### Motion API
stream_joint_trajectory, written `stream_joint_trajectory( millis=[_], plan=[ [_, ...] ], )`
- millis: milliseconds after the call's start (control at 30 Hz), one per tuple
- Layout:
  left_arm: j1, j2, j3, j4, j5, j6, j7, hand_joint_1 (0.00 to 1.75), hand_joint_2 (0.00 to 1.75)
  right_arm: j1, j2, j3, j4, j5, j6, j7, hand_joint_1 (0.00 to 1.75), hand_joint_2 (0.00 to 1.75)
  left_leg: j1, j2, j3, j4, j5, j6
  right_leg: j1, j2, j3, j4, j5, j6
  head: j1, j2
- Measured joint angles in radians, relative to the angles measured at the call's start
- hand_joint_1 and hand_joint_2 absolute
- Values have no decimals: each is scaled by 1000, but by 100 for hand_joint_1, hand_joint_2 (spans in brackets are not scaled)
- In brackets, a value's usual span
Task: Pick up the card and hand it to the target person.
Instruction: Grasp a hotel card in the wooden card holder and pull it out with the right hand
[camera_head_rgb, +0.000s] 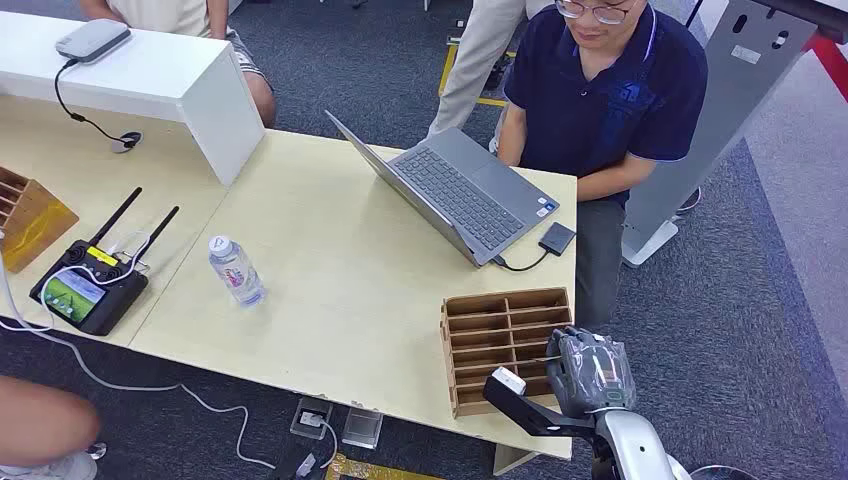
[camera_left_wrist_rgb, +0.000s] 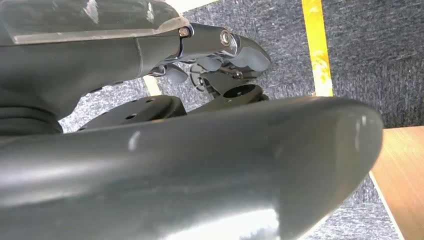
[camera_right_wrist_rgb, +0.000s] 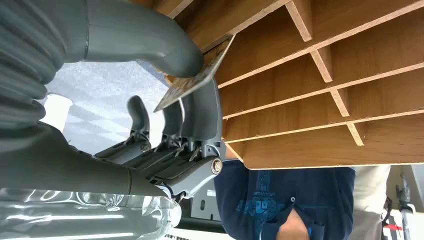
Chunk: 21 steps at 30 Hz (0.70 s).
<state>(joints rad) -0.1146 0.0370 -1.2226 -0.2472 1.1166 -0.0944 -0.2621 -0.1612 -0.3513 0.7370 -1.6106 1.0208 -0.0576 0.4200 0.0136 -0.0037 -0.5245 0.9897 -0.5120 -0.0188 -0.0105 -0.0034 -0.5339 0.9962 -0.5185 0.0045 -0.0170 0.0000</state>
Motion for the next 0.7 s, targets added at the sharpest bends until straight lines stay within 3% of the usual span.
stream_joint_trajectory(
  millis=[267,700],
  plan=[
    [0,0,0,0,0,-1,0,0,0,0,0,-4,-2,5,-6,4,159,175,0,0,0,0,0,0,0,0,0,0,0,0,0,0],
    [0,0,0,0,0,-7,-52,0,0,0,0,-5,-9,14,-15,-8,161,175,0,0,0,0,0,0,0,0,0,0,0,0,0,0]
  ],
)
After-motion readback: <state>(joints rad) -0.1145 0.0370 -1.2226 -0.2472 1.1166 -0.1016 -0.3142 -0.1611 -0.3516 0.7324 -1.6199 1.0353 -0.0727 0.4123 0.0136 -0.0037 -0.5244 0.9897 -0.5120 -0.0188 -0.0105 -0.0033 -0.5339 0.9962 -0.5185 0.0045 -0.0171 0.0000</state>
